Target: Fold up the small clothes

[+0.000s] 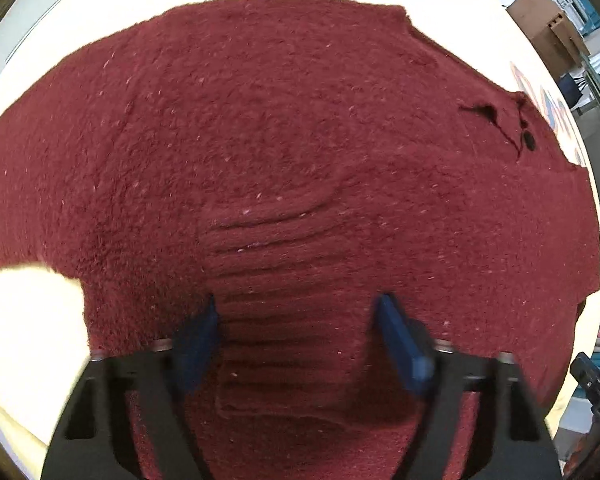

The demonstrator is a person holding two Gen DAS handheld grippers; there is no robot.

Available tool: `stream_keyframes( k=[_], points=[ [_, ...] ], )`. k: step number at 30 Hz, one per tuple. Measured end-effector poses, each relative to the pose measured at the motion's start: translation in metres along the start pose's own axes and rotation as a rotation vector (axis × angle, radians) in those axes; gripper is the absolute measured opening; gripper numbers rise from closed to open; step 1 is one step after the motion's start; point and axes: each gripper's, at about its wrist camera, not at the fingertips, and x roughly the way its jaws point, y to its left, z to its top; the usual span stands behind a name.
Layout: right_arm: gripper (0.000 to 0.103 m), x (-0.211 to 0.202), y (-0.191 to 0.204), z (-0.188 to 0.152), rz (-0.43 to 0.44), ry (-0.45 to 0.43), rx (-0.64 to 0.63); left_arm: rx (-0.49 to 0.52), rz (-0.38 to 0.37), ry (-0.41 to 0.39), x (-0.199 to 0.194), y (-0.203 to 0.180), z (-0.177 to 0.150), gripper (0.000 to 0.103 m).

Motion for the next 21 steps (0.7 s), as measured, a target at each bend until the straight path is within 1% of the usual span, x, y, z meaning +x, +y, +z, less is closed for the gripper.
stream_keyframes(
  k=[1,2,3,4,7,8,13,17,19,21],
  points=[
    [0.082,0.0,-0.001,0.001,0.001,0.0,0.006,0.007,-0.006,-0.001,0.005,-0.007,0.005,0.04],
    [0.082,0.001,-0.001,0.001,0.0,0.0,0.009,0.023,-0.021,0.0,0.003,-0.009,0.005,0.033],
    [0.082,0.001,-0.003,0.001,-0.003,0.0,0.013,0.035,-0.027,0.003,0.002,-0.01,0.007,0.022],
    [0.082,0.001,-0.003,0.001,-0.005,0.001,0.014,0.054,-0.04,0.007,0.0,-0.011,0.008,0.017],
    [0.082,0.002,-0.007,0.004,-0.014,0.001,0.025,0.1,-0.049,-0.009,-0.013,-0.016,0.014,0.011],
    [0.082,0.001,-0.009,0.005,-0.015,0.0,0.029,0.112,-0.051,-0.021,-0.018,-0.017,0.017,0.011],
    [0.082,-0.001,-0.014,0.012,-0.035,-0.006,0.027,0.161,-0.051,-0.148,-0.064,-0.024,0.042,0.011],
    [0.082,-0.004,-0.015,0.021,-0.046,-0.02,0.027,0.197,-0.021,-0.264,-0.096,-0.015,0.068,0.011],
    [0.082,-0.006,-0.016,0.028,-0.047,-0.028,0.032,0.198,0.0,-0.294,-0.102,-0.005,0.075,0.011],
    [0.082,-0.006,-0.015,0.04,-0.057,-0.049,0.027,0.19,0.027,-0.29,-0.085,0.002,0.081,0.011]
  ],
)
